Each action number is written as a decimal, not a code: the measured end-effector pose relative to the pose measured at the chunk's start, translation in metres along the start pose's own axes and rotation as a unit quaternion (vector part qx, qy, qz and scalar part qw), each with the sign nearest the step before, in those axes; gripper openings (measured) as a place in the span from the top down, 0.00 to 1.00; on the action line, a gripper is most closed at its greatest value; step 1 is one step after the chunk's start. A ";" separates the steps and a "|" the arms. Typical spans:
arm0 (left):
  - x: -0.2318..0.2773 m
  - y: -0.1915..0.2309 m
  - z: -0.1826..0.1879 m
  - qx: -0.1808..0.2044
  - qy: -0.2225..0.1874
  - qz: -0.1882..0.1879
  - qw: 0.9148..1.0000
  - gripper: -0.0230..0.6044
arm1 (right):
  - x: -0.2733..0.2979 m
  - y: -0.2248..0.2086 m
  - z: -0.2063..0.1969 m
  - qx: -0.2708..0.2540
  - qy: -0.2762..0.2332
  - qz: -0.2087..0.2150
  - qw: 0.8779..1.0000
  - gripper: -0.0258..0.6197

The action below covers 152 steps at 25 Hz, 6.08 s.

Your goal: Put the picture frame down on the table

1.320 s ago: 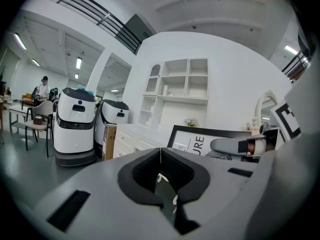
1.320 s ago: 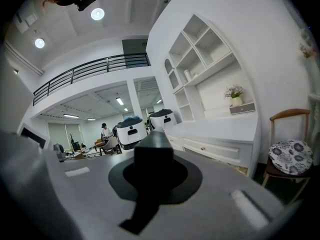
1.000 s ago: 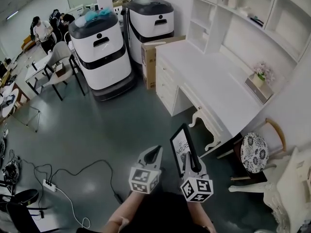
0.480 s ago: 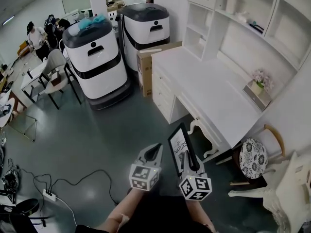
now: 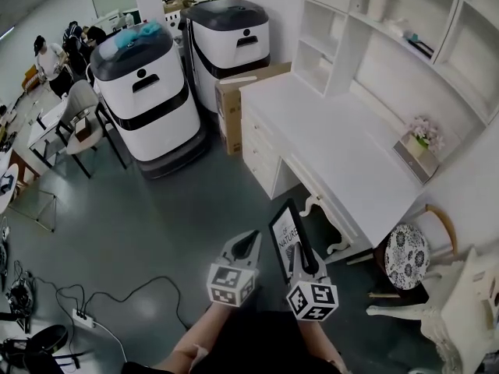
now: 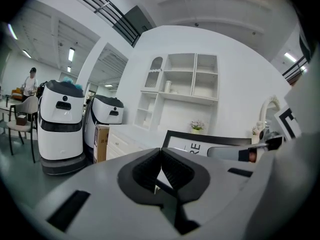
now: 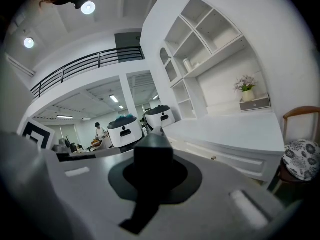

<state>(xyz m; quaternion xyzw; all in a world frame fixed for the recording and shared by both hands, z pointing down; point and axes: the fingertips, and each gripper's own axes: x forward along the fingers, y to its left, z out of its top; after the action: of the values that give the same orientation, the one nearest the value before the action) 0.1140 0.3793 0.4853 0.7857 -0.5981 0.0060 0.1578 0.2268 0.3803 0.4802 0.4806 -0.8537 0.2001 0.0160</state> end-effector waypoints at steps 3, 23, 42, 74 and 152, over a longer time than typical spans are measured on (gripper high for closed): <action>0.008 0.014 0.004 -0.001 0.001 0.005 1.000 0.94 | 0.015 0.000 0.004 -0.002 0.000 -0.002 1.000 0.94; 0.059 0.084 0.019 0.006 0.016 -0.005 1.000 0.94 | 0.100 0.007 0.012 0.015 -0.001 -0.017 1.000 0.94; 0.064 0.106 0.016 -0.004 0.019 0.003 1.000 0.94 | 0.121 0.020 0.008 0.013 0.006 -0.011 1.000 0.94; 0.097 0.159 0.031 -0.008 0.019 0.038 0.999 0.94 | 0.184 0.022 0.024 0.009 0.014 0.003 1.000 0.94; 0.272 0.239 0.083 -0.031 -0.003 0.103 0.994 0.94 | 0.386 -0.053 0.088 -0.008 0.038 0.054 0.998 0.94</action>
<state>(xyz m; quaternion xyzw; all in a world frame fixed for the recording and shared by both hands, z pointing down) -0.0486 0.0471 0.5183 0.7145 -0.6765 0.0013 0.1787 0.0780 0.0105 0.5014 0.4258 -0.8786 0.2123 0.0414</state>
